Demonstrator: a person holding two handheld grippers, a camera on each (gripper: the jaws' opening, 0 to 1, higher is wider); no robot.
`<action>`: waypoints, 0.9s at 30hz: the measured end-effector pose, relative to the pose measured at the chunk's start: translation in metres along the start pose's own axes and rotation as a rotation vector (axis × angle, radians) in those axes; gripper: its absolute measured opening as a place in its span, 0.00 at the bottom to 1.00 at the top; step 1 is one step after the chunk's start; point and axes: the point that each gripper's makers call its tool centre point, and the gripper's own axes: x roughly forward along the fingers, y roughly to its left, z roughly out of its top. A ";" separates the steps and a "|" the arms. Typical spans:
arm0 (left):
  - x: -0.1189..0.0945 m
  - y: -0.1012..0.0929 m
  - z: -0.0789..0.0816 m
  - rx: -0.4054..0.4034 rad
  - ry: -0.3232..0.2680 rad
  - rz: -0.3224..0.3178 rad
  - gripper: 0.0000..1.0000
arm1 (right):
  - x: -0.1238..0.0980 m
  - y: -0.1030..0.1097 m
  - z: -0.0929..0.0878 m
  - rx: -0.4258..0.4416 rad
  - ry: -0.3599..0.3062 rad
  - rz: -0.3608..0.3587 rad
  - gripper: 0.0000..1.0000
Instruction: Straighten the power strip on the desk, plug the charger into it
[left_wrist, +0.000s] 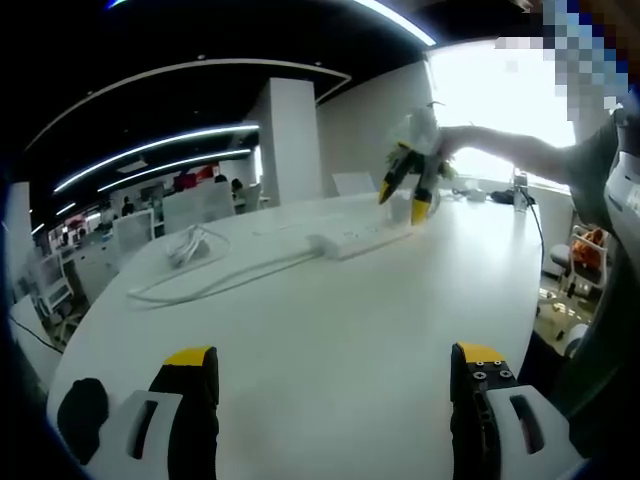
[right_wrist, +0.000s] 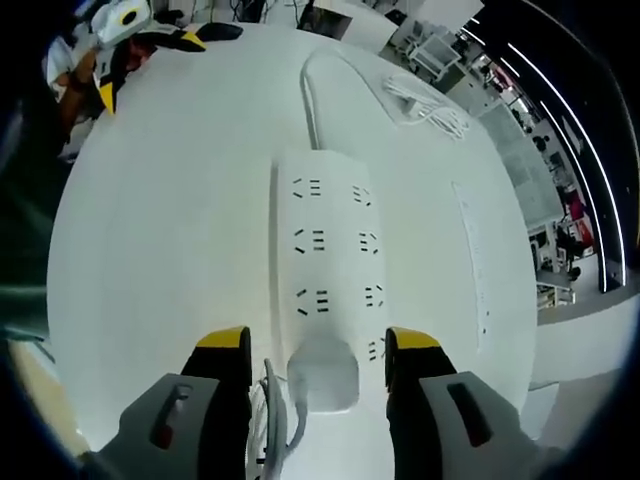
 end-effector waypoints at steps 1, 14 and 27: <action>-0.001 0.000 0.000 0.002 0.000 0.002 1.00 | 0.000 0.000 0.000 0.000 0.001 0.000 0.53; -0.002 -0.002 0.002 0.004 0.001 0.002 1.00 | -0.010 0.002 0.001 -0.005 -0.024 -0.023 0.57; 0.001 -0.006 0.006 0.017 0.002 -0.007 1.00 | -0.015 0.006 0.003 -0.001 -0.055 -0.037 0.59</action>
